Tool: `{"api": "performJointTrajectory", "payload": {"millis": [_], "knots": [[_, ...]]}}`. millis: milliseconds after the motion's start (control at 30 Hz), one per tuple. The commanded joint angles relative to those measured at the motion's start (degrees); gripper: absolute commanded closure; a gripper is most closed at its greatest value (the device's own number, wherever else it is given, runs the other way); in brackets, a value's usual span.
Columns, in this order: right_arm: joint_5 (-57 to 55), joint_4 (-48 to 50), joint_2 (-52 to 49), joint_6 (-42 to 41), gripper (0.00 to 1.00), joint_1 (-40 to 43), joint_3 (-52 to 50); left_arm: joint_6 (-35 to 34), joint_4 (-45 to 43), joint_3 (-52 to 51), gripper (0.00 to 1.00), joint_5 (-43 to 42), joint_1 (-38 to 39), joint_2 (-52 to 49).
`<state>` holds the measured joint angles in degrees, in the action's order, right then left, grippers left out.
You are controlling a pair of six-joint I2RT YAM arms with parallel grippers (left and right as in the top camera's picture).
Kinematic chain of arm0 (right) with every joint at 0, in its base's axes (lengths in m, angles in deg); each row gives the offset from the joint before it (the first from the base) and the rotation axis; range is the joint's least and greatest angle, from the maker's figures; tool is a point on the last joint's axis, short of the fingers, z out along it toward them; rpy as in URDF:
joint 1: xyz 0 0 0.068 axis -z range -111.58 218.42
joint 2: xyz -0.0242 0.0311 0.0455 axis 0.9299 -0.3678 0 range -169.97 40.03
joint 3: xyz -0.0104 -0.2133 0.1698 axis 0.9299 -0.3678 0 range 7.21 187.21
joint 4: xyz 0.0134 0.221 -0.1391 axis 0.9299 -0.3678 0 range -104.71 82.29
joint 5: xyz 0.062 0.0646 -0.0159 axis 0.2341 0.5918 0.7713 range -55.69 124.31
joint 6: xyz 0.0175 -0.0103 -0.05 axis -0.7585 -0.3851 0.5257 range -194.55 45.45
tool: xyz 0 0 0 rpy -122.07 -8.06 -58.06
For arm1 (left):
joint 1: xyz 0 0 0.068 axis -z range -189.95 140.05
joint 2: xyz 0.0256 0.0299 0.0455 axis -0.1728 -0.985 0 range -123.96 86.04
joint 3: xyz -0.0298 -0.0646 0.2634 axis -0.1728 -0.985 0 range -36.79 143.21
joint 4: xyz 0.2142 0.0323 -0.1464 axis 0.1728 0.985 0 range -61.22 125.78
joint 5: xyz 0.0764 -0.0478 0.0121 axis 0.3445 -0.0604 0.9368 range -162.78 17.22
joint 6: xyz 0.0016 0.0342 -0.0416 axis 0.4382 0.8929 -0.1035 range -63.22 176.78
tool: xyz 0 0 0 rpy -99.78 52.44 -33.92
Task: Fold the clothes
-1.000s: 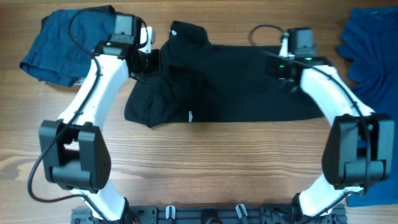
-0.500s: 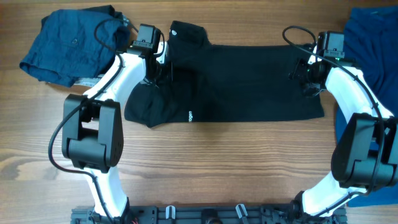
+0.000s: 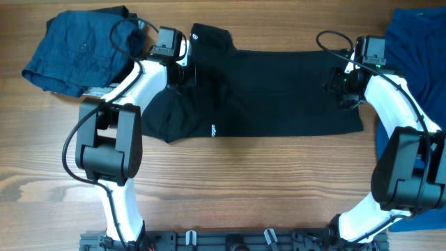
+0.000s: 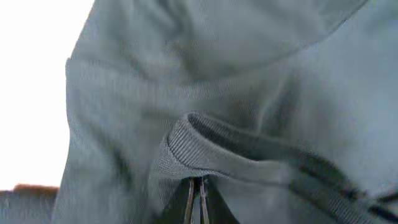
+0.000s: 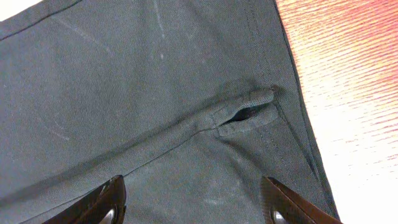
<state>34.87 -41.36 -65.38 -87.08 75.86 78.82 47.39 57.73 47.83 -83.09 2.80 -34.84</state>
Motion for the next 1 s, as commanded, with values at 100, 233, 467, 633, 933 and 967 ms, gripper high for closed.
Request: {"api": "performJointTrajectory", "payload": {"millis": [100,233,467,633,933,967], "knots": [[-0.6,-0.2,1.8,0.6,0.30,0.1,0.4,-5.0,-5.5,0.8,0.92,-0.7,0.3,-0.2],[-0.6,0.3,1.8,3.1,0.29,0.2,0.4,-5.0,-5.8,2.2,0.92,-0.5,0.0,0.4],[-0.6,-4.5,1.8,6.4,0.28,0.2,2.9,-5.0,5.7,12.3,0.92,5.7,-0.3,8.0],[-0.8,-7.2,1.8,6.4,0.25,0.2,2.9,-5.0,19.1,12.1,0.93,13.2,-1.3,8.5],[-0.8,-8.6,1.8,6.4,0.25,0.2,2.9,-9.4,26.8,9.3,0.96,14.9,-6.3,3.7],[-0.8,-8.6,1.8,6.4,0.24,0.2,2.9,-9.4,26.8,9.3,0.96,14.9,-6.6,2.7]]}}
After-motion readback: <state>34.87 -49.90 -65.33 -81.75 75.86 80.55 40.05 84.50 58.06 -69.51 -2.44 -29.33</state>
